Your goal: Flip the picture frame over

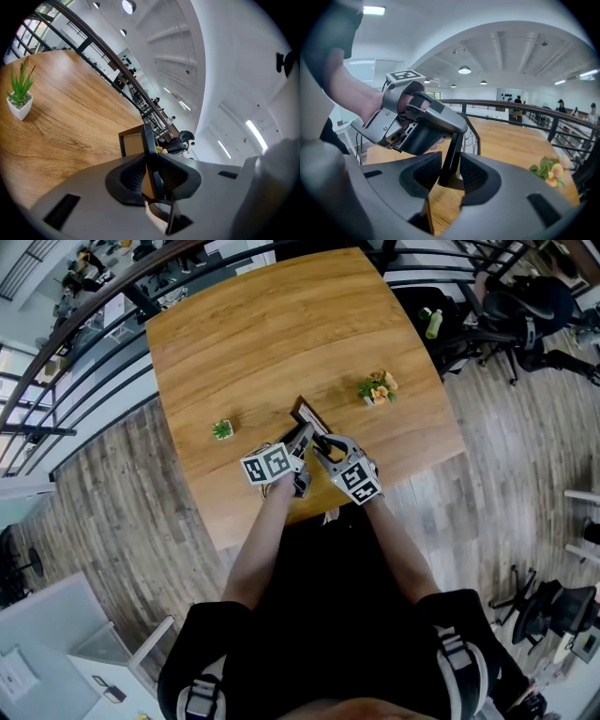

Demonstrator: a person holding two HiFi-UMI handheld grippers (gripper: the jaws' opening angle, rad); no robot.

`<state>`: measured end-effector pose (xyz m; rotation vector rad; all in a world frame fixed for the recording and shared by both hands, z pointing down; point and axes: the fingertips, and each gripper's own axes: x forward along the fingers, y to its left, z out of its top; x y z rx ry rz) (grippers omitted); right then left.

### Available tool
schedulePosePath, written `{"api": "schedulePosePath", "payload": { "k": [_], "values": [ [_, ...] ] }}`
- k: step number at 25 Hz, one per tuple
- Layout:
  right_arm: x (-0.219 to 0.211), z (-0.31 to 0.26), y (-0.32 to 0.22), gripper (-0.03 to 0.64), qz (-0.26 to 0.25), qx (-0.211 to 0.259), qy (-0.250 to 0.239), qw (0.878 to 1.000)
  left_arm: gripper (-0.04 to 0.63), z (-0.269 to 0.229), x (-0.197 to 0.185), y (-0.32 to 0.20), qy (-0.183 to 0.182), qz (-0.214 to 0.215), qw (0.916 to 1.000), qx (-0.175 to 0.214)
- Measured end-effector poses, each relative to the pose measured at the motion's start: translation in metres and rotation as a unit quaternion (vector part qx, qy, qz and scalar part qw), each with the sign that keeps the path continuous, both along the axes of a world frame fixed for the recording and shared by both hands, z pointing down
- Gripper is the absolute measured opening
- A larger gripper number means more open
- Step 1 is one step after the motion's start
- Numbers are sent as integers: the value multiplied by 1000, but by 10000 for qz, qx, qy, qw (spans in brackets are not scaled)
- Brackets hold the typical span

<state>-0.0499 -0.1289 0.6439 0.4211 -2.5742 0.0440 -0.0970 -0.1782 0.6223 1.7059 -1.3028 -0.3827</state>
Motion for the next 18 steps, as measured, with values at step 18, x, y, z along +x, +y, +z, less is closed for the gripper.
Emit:
{"api": "schedulePosePath", "payload": {
  "k": [18],
  "values": [
    [9,4,6,140,-296,-572,-84,9979,78,-7,6,4,-16,392,9991,136]
  ]
}}
